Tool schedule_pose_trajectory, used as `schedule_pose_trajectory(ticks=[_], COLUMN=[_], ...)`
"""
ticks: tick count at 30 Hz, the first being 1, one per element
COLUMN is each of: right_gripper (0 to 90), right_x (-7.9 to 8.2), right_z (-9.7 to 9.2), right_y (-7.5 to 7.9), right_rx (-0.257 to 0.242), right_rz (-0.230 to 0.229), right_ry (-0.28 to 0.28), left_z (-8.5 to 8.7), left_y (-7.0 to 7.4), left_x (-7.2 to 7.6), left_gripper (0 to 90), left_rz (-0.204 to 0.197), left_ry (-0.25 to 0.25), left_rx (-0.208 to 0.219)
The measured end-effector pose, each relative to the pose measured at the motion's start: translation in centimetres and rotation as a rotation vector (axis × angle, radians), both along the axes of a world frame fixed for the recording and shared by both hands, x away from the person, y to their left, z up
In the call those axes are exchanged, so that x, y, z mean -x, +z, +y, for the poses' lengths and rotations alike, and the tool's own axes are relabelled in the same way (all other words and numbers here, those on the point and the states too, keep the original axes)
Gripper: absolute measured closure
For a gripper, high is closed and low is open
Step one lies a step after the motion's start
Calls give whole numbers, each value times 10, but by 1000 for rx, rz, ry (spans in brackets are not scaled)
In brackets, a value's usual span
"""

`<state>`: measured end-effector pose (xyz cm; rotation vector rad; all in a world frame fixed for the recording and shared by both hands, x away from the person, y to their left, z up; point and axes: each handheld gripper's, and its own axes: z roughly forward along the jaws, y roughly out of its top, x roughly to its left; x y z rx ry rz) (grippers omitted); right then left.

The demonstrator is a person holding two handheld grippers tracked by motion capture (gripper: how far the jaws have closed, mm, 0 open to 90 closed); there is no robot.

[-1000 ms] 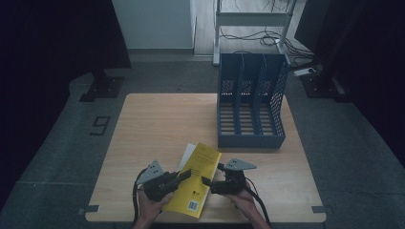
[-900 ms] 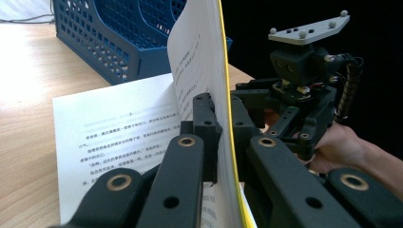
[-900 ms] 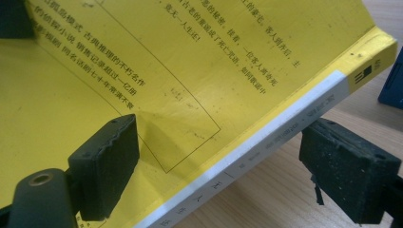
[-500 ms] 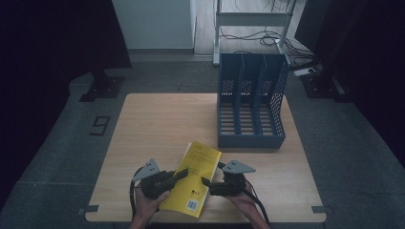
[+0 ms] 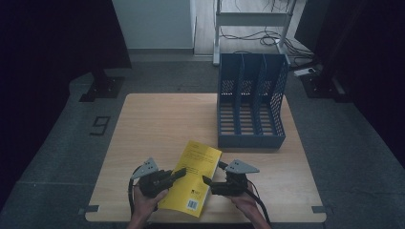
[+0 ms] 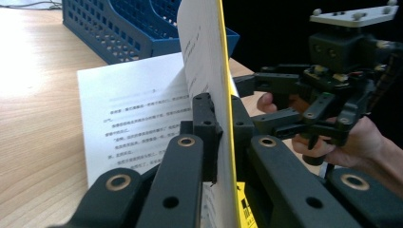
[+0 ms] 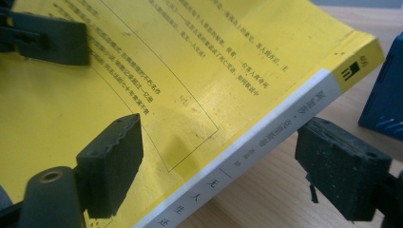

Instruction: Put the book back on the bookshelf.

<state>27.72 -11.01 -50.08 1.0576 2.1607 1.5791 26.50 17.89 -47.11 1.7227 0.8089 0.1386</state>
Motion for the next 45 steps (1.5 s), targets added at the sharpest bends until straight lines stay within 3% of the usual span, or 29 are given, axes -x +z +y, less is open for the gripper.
schedule_pose_trajectory(ticks=[13,24,37,45], right_gripper=[246,268,317,386], right_x=[7,8,11,12], right_z=[-1,-3,-7,-8], right_y=[4,5,11,11], right_rx=[3,-14,-45,-40], right_rz=[-92,-107,-154,-170], right_ry=[-27,-32,-43,-53], left_z=[3,3,0,1], left_y=[-3,-4,-7,-7], left_x=[-2,-2,-3,-4], left_gripper=[862,863,863,866], left_rz=[4,-3,7,8], left_ry=[7,-7,-21,-19], left_rx=[13,3,1,-1])
